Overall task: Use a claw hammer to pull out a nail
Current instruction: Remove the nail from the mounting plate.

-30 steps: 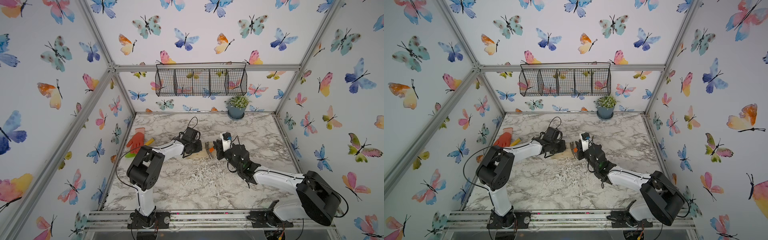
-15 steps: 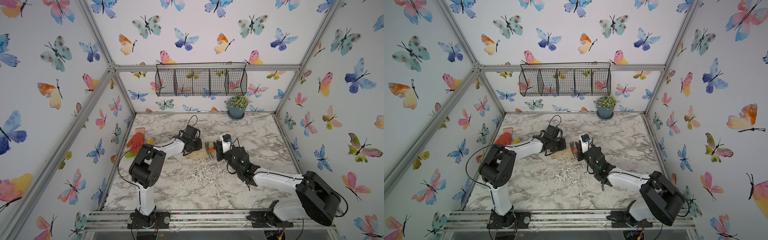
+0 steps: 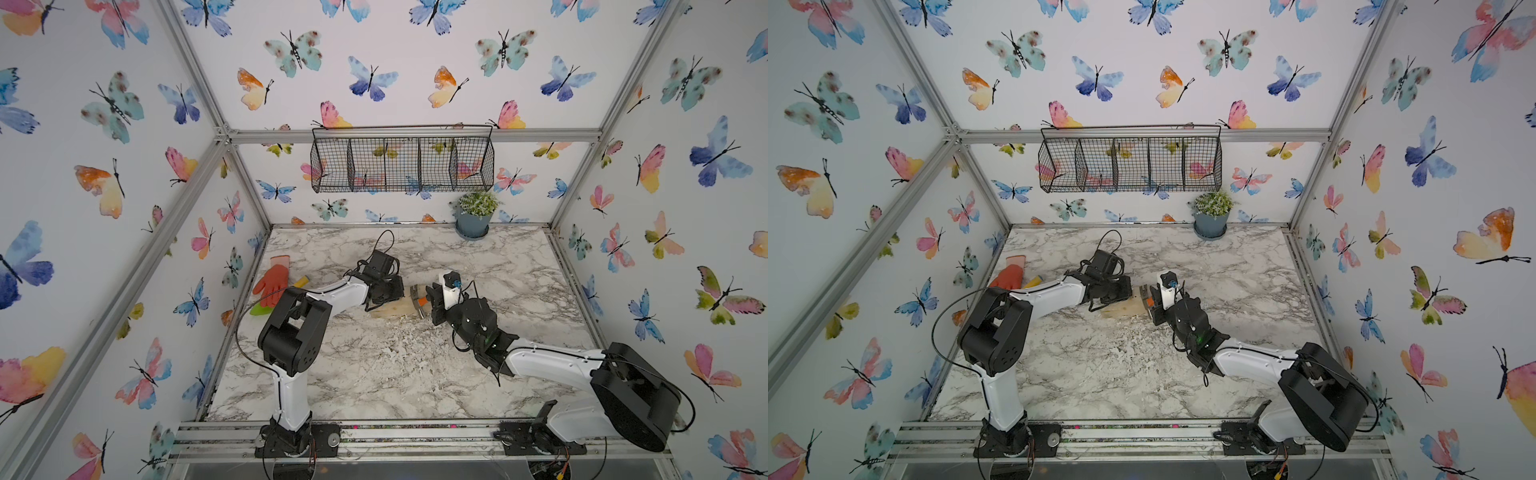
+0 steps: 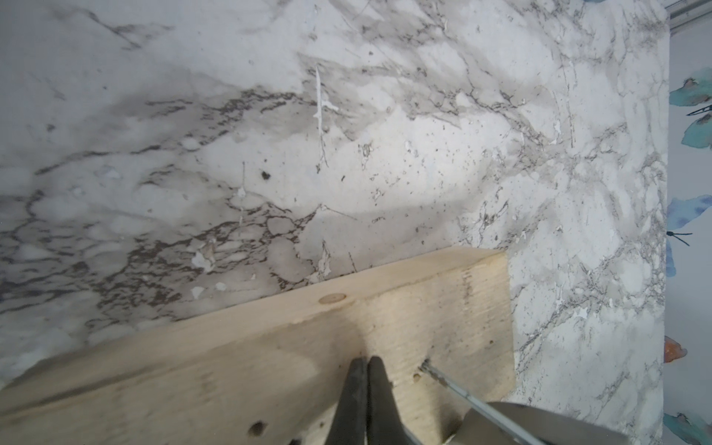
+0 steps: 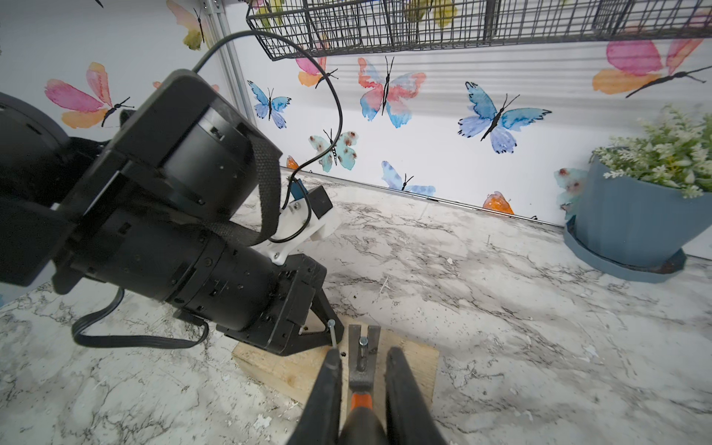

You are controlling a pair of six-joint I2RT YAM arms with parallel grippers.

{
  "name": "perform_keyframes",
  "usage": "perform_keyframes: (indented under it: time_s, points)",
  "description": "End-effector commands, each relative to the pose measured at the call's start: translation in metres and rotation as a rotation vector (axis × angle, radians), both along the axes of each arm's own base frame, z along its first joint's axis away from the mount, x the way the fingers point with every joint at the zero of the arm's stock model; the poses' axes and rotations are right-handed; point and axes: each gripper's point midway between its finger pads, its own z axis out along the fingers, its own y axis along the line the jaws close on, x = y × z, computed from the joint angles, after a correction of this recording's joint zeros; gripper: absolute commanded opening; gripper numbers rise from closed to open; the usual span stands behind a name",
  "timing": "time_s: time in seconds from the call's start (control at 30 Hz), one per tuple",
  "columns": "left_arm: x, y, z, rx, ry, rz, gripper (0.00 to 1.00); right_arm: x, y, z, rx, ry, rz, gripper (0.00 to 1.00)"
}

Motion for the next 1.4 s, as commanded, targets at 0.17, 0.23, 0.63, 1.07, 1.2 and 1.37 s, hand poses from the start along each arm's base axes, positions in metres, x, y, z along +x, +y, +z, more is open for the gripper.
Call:
perform_keyframes:
  time_s: [0.17, 0.23, 0.63, 1.07, 1.2, 1.37]
  points:
    - [-0.116, 0.077, -0.124, 0.335, 0.495, -0.002, 0.0, -0.016, 0.007, -0.031, -0.05, 0.054, 0.03, 0.03]
    - [-0.117, 0.079, -0.126, 0.334, 0.501, 0.001, 0.0, -0.017, 0.007, -0.032, -0.052, 0.054, 0.03, 0.03]
    - [-0.12, 0.082, -0.13, 0.318, 0.513, 0.019, 0.0, -0.03, 0.008, -0.045, -0.049, 0.07, 0.037, 0.03]
    - [-0.123, 0.081, -0.136, 0.305, 0.535, 0.023, 0.0, -0.039, 0.007, -0.06, -0.071, 0.08, 0.031, 0.03]
    - [-0.122, 0.08, -0.134, 0.305, 0.531, 0.021, 0.0, -0.04, 0.007, -0.062, -0.067, 0.084, 0.028, 0.03]
    - [-0.122, 0.081, -0.135, 0.304, 0.534, 0.022, 0.0, -0.044, 0.005, -0.068, -0.07, 0.092, 0.028, 0.03]
